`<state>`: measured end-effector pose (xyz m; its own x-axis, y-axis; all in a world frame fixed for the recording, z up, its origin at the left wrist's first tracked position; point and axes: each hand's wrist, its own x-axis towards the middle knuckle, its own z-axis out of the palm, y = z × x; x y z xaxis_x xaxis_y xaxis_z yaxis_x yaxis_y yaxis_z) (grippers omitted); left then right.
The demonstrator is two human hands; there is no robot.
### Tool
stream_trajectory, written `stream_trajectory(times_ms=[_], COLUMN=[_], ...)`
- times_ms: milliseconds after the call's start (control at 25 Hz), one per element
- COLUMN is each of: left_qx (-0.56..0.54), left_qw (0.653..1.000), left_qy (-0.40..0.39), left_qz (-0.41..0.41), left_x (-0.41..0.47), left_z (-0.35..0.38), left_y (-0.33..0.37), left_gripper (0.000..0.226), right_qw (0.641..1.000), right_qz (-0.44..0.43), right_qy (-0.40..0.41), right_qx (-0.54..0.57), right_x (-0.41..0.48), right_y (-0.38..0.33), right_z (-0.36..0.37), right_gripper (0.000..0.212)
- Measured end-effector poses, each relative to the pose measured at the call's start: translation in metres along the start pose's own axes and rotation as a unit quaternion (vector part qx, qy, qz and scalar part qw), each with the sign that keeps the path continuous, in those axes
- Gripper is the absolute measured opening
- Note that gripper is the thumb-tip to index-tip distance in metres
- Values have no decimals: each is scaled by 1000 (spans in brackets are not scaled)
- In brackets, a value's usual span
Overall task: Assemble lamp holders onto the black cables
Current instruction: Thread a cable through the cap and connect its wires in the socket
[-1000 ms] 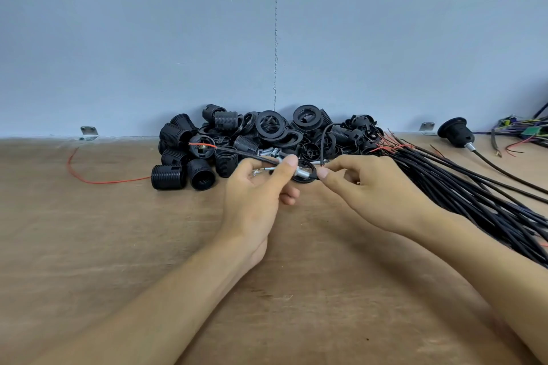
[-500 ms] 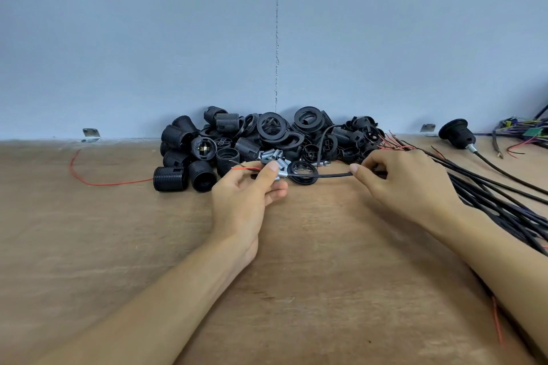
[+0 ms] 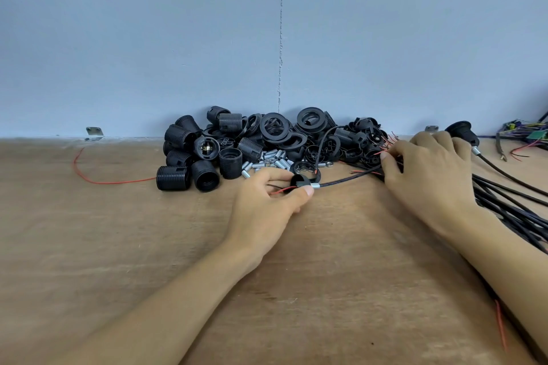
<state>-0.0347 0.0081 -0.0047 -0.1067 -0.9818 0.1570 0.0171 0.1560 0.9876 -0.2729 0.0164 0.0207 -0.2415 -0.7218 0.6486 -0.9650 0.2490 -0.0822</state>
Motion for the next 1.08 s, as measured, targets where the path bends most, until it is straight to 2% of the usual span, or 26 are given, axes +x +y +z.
stream_trajectory(times_ms=[80,160,240,400,560,680,760,840,960,1080], left_qx=[85,139,168,197,193,194,223,255,358,475], left_qw=[995,989,984,975,974,972,967,956,903,852], left_qy=[-10,-18,-23,-51,-78,-95,-72,-1,110,140], left_qz=[40,51,55,86,87,91,105,146,212,167], left_x=[-3,-3,-3,-1,5,7,8,9,16,27], left_z=[1,2,3,3,-5,-7,-5,-5,-18,-40], left_y=[1,0,-2,-3,-5,-8,-9,-7,-2,-3], left_gripper=[23,24,28,31,40,47,46,34,23,33], right_qw=[1000,998,987,927,892,894,904,914,923,922], right_qz=[-14,-57,-125,-217,-250,-251,-246,-236,-209,-206], right_qy=[8,16,4,-93,-190,-201,-194,-187,-187,-189], right_qx=[-22,10,105,291,326,313,292,272,265,269], right_x=[0,-4,-10,-29,-38,-37,-38,-39,-38,-38], right_y=[0,-6,-18,-41,-49,-48,-49,-51,-51,-50], right_z=[0,0,-3,-8,-1,3,6,8,7,7], right_gripper=[24,21,21,28,38,40,35,31,27,26])
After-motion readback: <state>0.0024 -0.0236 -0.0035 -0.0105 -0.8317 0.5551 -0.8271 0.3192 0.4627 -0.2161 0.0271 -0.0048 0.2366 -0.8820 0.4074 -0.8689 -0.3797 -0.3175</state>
